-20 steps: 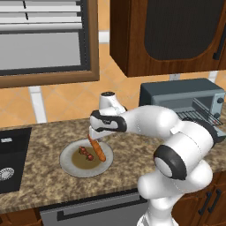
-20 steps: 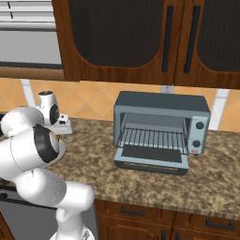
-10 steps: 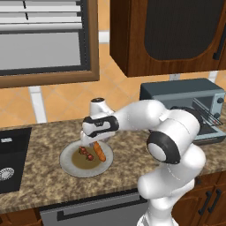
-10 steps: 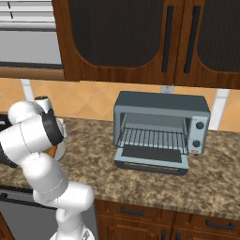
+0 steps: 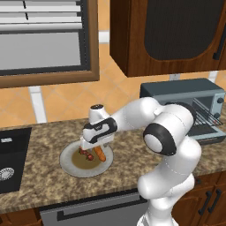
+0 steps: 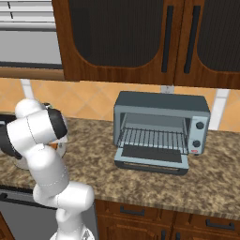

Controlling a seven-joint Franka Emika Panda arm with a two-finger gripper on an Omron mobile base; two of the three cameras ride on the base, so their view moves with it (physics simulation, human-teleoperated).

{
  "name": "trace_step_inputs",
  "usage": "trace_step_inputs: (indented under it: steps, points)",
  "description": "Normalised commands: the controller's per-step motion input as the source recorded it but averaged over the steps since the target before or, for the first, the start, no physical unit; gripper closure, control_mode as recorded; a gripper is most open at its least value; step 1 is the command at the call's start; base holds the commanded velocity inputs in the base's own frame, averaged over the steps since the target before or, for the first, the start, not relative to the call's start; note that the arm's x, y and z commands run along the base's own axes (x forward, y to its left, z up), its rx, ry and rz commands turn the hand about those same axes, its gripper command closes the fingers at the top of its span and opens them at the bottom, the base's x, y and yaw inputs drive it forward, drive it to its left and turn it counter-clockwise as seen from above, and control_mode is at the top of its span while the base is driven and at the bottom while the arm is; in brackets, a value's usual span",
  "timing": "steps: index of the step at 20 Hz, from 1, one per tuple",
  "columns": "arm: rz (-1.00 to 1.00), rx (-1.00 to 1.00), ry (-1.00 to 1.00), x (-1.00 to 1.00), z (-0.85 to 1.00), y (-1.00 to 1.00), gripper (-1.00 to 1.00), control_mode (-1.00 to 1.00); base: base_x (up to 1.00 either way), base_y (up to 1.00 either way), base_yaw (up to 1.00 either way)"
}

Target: Pick up the kebab skewer and baguette bread, and place them inside the toaster oven. Close the toaster oven door and start by setting the timer.

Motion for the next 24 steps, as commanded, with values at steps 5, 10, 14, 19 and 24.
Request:
trace_step_inputs:
  steps: [5, 10, 14, 19, 24]
  points:
    - [0.00, 0.01, -0.01, 0.02, -0.33, -0.01, -1.00, -1.00, 0.00, 0.00, 0.00]
    - [0.00, 0.00, 0.00, 0.03, -0.24, 0.00, 1.00, -1.00, 0.00, 0.00, 0.00]
    - [0.00, 0.00, 0.00, 0.00, 0.00, 0.00, 1.00, -1.00, 0.00, 0.00, 0.00]
    - [-0.05, 0.03, -0.01, 0.00, 0.70, -0.10, 1.00, -1.00, 0.00, 0.00, 0.00]
    - [-0.17, 0.08, 0.00, -0.42, 0.69, -0.74, 1.00, -1.00, 0.00, 0.00, 0.00]
